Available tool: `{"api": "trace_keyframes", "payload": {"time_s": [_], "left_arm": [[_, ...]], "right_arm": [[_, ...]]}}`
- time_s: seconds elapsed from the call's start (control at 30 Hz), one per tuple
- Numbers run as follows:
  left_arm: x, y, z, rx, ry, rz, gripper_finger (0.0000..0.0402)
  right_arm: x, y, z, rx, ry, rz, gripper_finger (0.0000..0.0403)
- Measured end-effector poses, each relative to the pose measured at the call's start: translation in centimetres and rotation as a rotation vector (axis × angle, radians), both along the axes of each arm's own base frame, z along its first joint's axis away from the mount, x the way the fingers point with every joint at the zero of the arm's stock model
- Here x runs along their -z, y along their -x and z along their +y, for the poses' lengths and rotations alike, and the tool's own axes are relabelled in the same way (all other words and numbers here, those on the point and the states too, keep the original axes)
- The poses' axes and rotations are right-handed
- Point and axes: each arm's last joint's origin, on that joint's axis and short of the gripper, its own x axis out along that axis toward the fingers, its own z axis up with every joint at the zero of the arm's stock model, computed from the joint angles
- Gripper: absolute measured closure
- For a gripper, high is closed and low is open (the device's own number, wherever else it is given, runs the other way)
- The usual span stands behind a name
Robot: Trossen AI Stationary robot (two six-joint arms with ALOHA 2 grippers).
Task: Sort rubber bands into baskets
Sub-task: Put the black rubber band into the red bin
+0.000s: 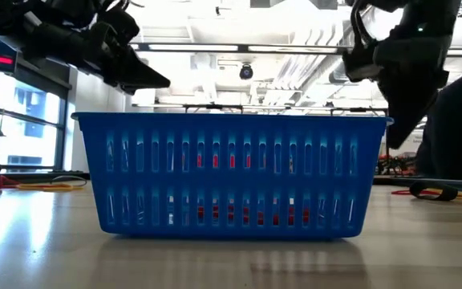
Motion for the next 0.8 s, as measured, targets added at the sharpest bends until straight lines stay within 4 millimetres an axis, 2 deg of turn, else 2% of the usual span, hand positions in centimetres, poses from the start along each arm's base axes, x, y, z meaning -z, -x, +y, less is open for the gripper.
{"api": "trace_keyframes", "payload": {"time_s": [0.23, 0.4, 0.6, 0.8], "left_arm": [[-0.1, 0.0, -0.3, 0.096, 0.016, -0.011, 0.0401], [-0.1, 0.0, -0.3, 0.098, 0.008, -0.010, 0.0401], [0.0, 0.0, -0.3, 0.100, 0.000, -0.008, 0.0401], [0.0, 0.0, -0.3, 0.100, -0.002, -0.004, 0.0401]], "right_arm": [[0.2, 1.5, -0.9, 0.183, 0.047, 0.141, 0.0308], [0.5, 1.8, -1.6, 0.251, 0.052, 0.173, 0.0291], [3.3, 3.0, -2.7, 0.291, 0.022, 0.226, 0.0290], [5.9, 3.6, -3.2, 0.294, -0.095, 0.200, 0.0290]]}}
